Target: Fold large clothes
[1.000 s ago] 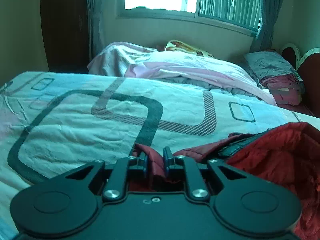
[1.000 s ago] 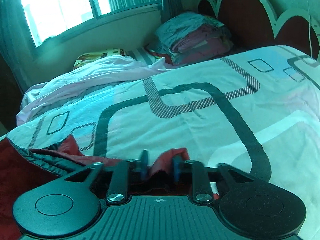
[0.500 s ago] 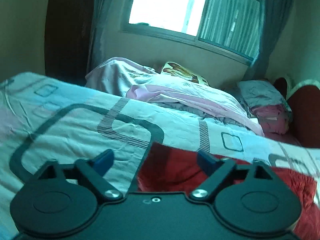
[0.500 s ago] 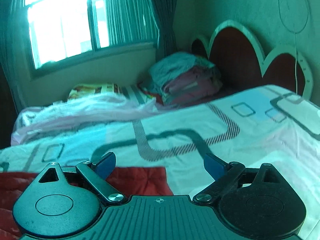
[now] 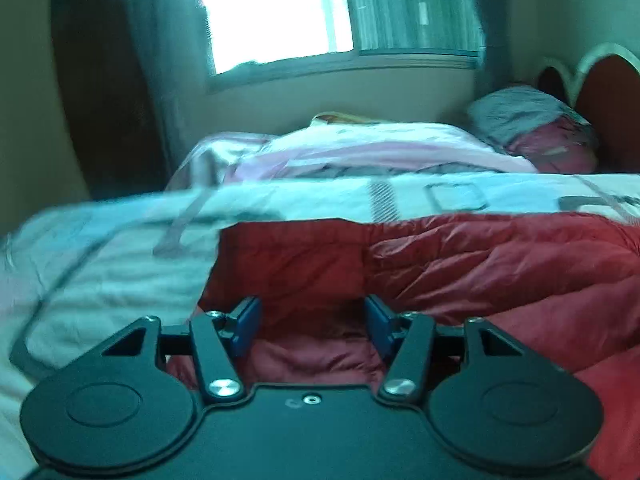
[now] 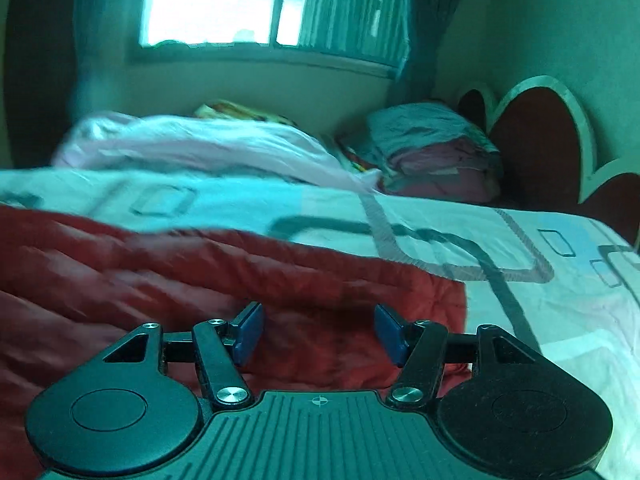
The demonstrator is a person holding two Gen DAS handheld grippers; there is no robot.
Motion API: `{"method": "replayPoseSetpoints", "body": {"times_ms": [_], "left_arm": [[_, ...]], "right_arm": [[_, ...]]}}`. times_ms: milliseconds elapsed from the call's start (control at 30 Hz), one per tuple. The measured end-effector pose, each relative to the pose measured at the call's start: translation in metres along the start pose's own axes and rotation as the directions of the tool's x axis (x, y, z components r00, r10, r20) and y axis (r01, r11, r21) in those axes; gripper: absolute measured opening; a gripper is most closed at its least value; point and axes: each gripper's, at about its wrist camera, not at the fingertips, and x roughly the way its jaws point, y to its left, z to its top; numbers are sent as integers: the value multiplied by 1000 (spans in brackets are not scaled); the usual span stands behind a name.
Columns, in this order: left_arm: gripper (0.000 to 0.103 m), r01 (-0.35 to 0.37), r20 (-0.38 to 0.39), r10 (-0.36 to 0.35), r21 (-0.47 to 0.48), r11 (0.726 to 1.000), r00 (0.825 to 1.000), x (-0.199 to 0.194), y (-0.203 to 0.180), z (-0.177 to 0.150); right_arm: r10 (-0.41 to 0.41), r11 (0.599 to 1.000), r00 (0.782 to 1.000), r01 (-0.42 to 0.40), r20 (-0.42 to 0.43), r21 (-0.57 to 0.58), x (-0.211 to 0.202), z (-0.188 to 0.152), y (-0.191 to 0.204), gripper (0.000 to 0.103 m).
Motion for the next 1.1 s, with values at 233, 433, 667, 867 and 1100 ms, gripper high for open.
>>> {"method": "replayPoseSetpoints", "body": {"times_ms": [233,433,667,867,1100], "left_arm": [[70,23,-53,-28,-79,997,998,21,10,-5],[65,34,-21,-35,-54,998,999,-11,15,5],[71,108,-3,-108,-43,993,994,-72,14,-2],[72,64,-76,-63,0,998,995,-70,-4,-28],[73,43,-115,-41,18,999,993,-53,-6,-38]], "right_arm": [[-68,997,997,69,-30,37,35,-12,-21,61],[-3,999,999,2,33,52,-7,7,-22,61],[130,990,989,-134,77,43,-80,-3,2,61],[117,993,993,-117,11,32,-83,-31,18,61],[17,1000,998,-16,-58,11,-50,-51,4,61]]}}
